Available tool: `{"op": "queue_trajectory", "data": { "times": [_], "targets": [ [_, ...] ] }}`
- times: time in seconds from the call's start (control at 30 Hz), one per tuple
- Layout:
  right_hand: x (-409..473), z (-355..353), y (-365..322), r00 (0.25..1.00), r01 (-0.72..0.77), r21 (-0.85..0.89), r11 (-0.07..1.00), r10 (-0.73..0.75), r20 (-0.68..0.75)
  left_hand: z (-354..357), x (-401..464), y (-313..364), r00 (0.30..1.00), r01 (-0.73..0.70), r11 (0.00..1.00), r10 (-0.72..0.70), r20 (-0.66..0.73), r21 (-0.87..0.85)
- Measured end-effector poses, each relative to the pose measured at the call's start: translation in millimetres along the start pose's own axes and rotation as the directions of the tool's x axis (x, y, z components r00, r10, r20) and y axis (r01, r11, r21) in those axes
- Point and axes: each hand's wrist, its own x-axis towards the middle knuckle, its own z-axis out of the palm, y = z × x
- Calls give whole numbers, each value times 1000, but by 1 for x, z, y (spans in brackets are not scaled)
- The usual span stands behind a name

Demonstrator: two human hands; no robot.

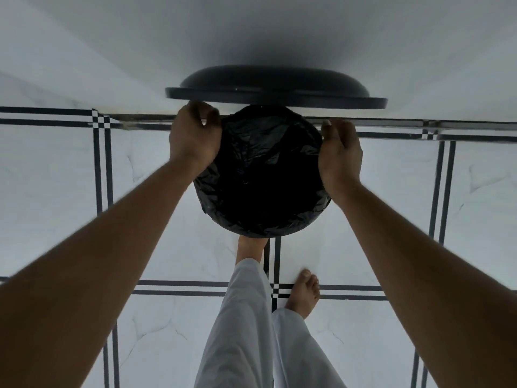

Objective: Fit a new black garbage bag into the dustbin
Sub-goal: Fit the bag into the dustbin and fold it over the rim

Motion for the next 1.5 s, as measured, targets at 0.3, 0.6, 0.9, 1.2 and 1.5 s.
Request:
{"op": "queue_trajectory", "data": {
  "times": [0.3,0.6,0.9,1.2,1.5],
  "targets": [
    [-88,-28,-10,975,-117,455,883,189,-117,-32,-158,15,878,-451,876,470,92,-169],
    [-116,-52,-61,813,531,124,838,-463,-354,-78,-151,79,596,-701,696,690,-411,153],
    [-103,-41,-58,842,518,2,856,-509,-182,-66,-128,59,722,-627,767,638,-268,136],
    [-142,-43,28,974,220,-113,969,-212,79,-29,-184,-29,930,-332,938,308,201,96],
    [-198,-98,-11,965,226,58,972,-232,121,-64,-265,9,974,-156,965,186,132,-210]
  ]
}}
